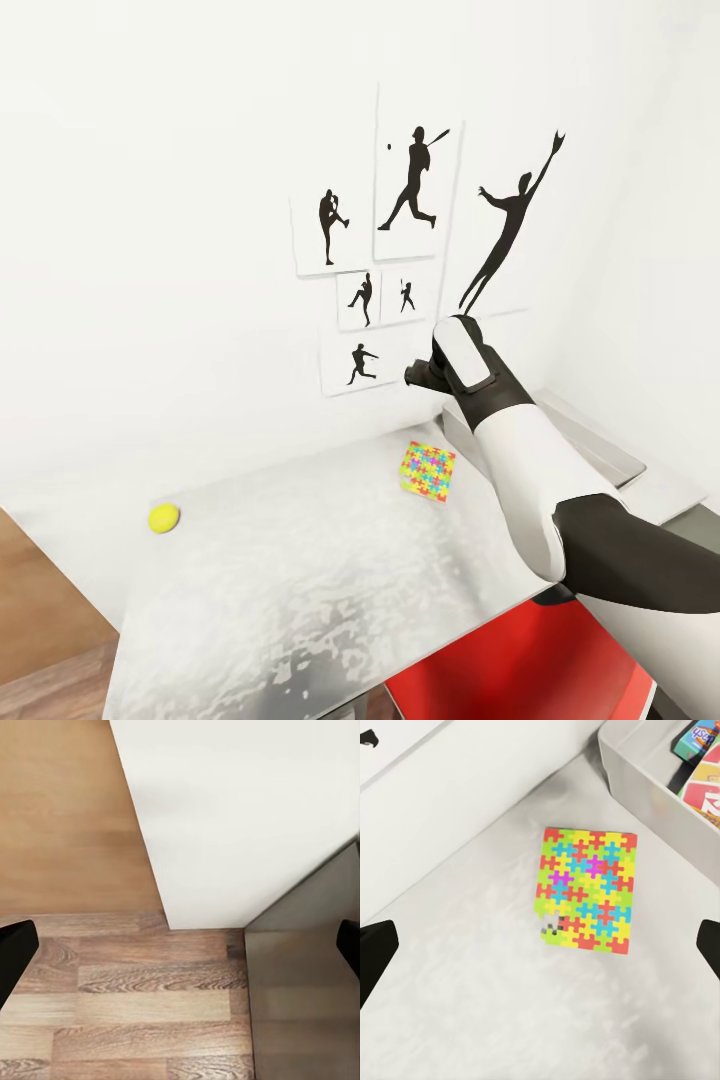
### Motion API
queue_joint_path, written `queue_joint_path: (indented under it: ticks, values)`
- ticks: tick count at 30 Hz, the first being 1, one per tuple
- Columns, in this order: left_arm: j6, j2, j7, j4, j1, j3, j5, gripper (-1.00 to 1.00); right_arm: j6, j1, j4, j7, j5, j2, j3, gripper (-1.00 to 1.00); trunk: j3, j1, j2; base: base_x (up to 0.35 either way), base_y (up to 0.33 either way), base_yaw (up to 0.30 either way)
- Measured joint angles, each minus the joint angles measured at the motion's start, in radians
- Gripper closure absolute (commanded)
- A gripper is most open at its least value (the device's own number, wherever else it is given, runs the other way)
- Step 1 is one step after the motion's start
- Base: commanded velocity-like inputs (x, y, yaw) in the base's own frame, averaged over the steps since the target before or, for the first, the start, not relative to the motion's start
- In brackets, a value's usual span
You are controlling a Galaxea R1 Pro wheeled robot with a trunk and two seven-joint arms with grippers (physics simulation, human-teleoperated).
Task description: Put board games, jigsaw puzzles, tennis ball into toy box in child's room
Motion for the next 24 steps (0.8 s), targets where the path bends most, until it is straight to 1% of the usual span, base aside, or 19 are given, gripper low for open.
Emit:
queue_joint_path:
  ticks: [6,10,12,15,16,17,18,20,21,22,23,24]
  values:
    - [-0.004,0.007,-0.02,0.022,0.0,0.0,-0.002,-1.0,0.0,0.001,0.0,0.0,0.001,0.0,0.0,-1.0,0.0,0.0,0.0,0.0,0.0,0.0]
    - [-0.004,0.011,-0.051,0.033,0.0,-0.001,-0.006,-1.0,0.0,0.002,0.0,-0.001,0.001,0.0,0.0,-1.0,0.0,0.0,0.0,0.0,0.0,0.0]
    - [-0.014,0.012,-0.078,0.045,0.0,-0.003,-0.009,-1.0,0.0,0.003,0.0,-0.001,0.001,0.0,0.0,-1.0,0.0,0.0,0.0,0.0,0.0,0.0]
    - [-0.083,0.017,-0.164,0.076,0.0,-0.009,-0.015,-1.0,-0.001,0.004,0.0,-0.002,0.001,0.0,0.0,-1.0,0.0,0.0,0.0,0.0,0.0,0.0]
    - [-0.119,0.018,-0.218,0.089,0.001,-0.012,-0.024,-1.0,-0.001,0.004,0.0,-0.001,0.001,0.0,0.0,-1.0,0.0,0.0,0.0,0.0,0.0,0.0]
    - [-0.137,0.019,-0.249,0.094,0.001,-0.014,-0.031,-1.0,-0.001,0.004,0.0,-0.001,0.001,0.0,0.0,-1.0,0.0,0.0,0.0,0.0,0.0,0.0]
    - [-0.168,0.019,-0.316,0.102,0.001,-0.021,-0.051,-1.0,-0.001,0.004,0.0,-0.001,0.001,0.0,0.0,-1.0,0.0,0.0,0.0,0.0,0.0,0.0]
    - [-0.194,0.018,-0.387,0.107,0.001,-0.027,-0.079,-1.0,-0.002,0.004,0.0,-0.001,0.0,0.0,0.0,-1.0,0.0,0.0,0.0,0.0,0.0,0.0]
    - [-0.214,0.014,-0.453,0.11,0.002,-0.032,-0.106,-1.0,-0.002,0.004,0.0,-0.001,0.0,0.0,0.0,-1.0,0.0,0.0,0.0,0.0,0.0,0.0]
    - [-0.224,0.012,-0.485,0.111,0.002,-0.034,-0.119,-1.0,-0.002,0.004,0.0,-0.001,0.0,0.0,0.0,-1.0,0.0,0.0,0.0,0.0,0.0,0.0]
    - [-0.243,0.008,-0.54,0.113,0.002,-0.037,-0.14,-1.0,-0.002,0.004,0.0,0.0,0.0,0.0,0.0,-1.0,-0.001,0.0,0.0,0.0,0.0,0.0]
    - [-0.254,0.006,-0.566,0.113,0.002,-0.038,-0.148,-1.0,-0.002,0.005,0.0,0.0,0.0,0.0,0.0,-1.0,-0.001,0.0,0.0,0.0,0.0,0.0]
